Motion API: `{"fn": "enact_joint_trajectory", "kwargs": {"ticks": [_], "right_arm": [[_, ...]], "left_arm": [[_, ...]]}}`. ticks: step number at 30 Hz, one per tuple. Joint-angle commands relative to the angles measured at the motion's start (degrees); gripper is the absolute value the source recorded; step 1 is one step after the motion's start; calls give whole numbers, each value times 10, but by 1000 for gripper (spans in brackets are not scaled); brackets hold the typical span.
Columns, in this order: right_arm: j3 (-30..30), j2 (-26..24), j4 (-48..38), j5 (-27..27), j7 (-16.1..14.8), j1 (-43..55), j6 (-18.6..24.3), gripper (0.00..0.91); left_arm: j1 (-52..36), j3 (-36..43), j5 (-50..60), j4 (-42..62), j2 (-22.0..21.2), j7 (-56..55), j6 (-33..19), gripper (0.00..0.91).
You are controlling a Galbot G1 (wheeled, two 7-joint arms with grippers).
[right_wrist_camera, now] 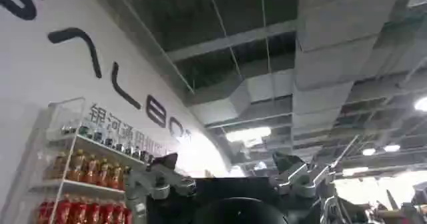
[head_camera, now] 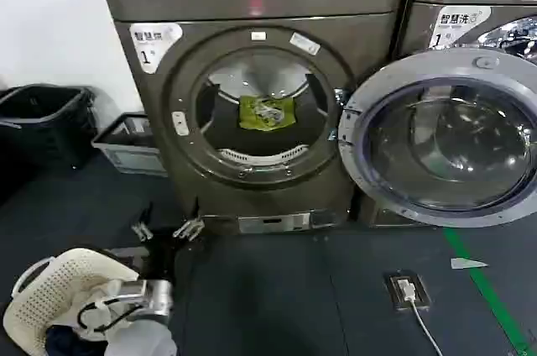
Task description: Grasp the clothes from the dryer.
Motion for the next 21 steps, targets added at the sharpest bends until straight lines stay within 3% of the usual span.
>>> {"fn": "enact_joint_trajectory", "kwargs": {"ticks": [1,21], "right_arm": [[-2,-1,3,11,-2,1,5,907],[7,0,0,21,-10,0,8,907]], "left_arm": [[2,1,4,-3,-2,-1,-10,907],[-7,0,-3,-8,-16,-1,8,907]]}}
